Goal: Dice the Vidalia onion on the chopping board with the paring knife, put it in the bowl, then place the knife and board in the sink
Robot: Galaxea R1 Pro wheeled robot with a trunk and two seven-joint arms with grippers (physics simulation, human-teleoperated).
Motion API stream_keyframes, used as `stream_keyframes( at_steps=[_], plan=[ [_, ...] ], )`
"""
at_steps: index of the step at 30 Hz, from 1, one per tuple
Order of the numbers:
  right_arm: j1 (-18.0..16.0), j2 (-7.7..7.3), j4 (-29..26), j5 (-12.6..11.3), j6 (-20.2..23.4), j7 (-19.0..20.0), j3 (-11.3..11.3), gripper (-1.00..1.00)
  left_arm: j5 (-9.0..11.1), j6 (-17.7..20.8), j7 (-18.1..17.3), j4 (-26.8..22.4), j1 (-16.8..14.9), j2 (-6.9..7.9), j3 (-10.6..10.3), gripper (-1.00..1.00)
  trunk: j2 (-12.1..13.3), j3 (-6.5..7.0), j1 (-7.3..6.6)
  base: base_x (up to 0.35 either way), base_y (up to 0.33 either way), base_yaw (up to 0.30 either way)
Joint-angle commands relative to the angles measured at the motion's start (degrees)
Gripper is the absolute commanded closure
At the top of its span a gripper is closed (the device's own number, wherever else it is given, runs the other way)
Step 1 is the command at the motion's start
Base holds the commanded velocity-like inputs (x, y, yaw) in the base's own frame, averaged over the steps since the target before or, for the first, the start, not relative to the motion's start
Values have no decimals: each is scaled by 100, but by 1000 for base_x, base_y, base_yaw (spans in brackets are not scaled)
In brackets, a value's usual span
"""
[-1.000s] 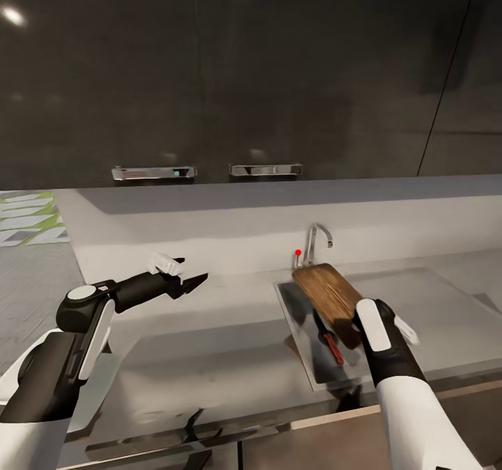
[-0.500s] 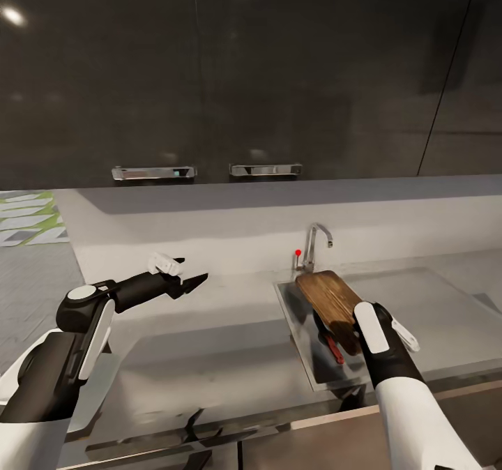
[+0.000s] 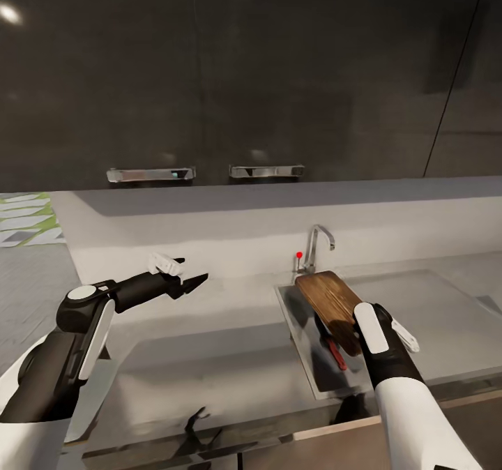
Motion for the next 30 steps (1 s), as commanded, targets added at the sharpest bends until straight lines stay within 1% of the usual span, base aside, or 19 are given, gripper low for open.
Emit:
stream_keyframes(
  at_steps=[1,11,20,25,27,30],
  plan=[
    [-2,4,-5,-5,51,-18,-14,100,23,42,-7,-2,-2,2,1,-100,-5,-3,3,13,1,0],
    [-2,4,86,-5,48,-19,-14,100,23,42,-8,-2,-2,2,2,-100,-5,-3,3,2,0,8],
    [-2,4,113,-7,47,-26,-17,100,23,42,-3,-2,-2,2,2,-100,-5,-3,3,0,0,160],
    [-2,4,123,-7,47,-27,-25,100,23,42,1,-2,-2,2,-6,-100,-5,-3,3,0,-4,20],
    [-2,4,236,-28,31,-68,-112,100,23,42,1,-2,-2,2,-2,-100,-5,-3,3,0,-122,3],
    [-2,4,332,-46,23,-101,-479,100,23,42,1,-2,-2,2,1,-100,-5,-3,3,0,-62,1]
  ],
)
